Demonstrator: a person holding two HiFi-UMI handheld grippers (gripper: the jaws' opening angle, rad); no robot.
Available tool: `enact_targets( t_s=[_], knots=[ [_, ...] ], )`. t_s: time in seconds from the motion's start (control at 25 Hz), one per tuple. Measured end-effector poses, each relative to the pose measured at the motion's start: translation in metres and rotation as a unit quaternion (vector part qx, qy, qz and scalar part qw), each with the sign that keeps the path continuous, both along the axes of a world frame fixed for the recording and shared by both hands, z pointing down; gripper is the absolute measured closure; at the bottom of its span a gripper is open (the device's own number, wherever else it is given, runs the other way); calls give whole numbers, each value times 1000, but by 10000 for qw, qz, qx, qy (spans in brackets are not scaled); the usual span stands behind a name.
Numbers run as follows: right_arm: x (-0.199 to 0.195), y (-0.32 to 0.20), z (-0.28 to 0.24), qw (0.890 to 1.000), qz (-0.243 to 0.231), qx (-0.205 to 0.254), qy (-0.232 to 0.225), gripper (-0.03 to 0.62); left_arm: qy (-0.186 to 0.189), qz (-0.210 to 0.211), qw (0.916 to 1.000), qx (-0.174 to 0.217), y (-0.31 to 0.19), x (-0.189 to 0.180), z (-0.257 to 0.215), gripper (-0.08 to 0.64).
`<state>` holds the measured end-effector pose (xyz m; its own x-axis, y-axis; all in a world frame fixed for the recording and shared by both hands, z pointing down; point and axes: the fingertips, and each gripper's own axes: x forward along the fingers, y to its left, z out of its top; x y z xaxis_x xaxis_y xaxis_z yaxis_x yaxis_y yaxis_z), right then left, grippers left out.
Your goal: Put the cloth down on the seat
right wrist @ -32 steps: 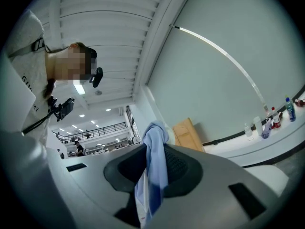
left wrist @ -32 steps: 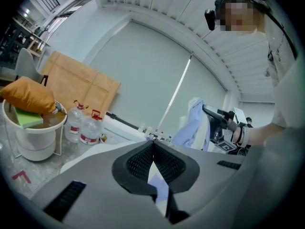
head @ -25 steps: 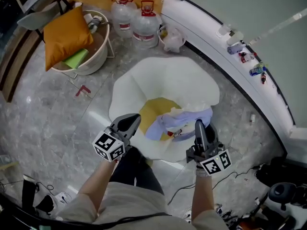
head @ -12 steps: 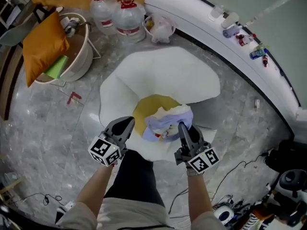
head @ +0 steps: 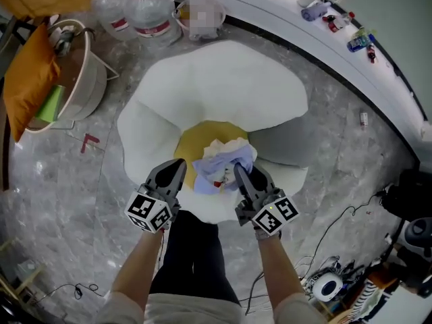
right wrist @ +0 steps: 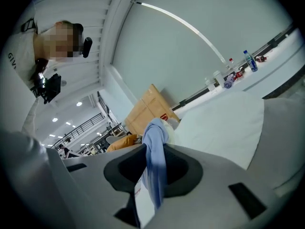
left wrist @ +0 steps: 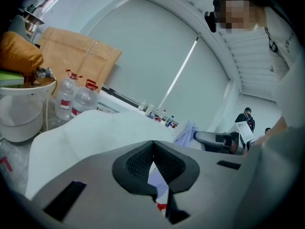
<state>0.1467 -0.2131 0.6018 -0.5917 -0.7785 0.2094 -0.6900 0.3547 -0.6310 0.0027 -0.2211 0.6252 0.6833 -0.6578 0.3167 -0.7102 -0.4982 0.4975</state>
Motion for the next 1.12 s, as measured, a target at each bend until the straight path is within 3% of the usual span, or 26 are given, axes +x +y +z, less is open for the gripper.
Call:
enact_targets(
  t_s=[0.24,0.52,1.12],
  knots=[
    [8,-5,55,9993,204,-306,7,497,-133,245,9995,-120,-5,4,35,546],
    [3,-19,102,9979,197,-575,213,497,-168,220,9992,-284,-15,-2,70,546],
    [-7,-36,197,9948,-187,-847,542,497,-71,203,9975,-672,-12,16,158,546]
  ],
)
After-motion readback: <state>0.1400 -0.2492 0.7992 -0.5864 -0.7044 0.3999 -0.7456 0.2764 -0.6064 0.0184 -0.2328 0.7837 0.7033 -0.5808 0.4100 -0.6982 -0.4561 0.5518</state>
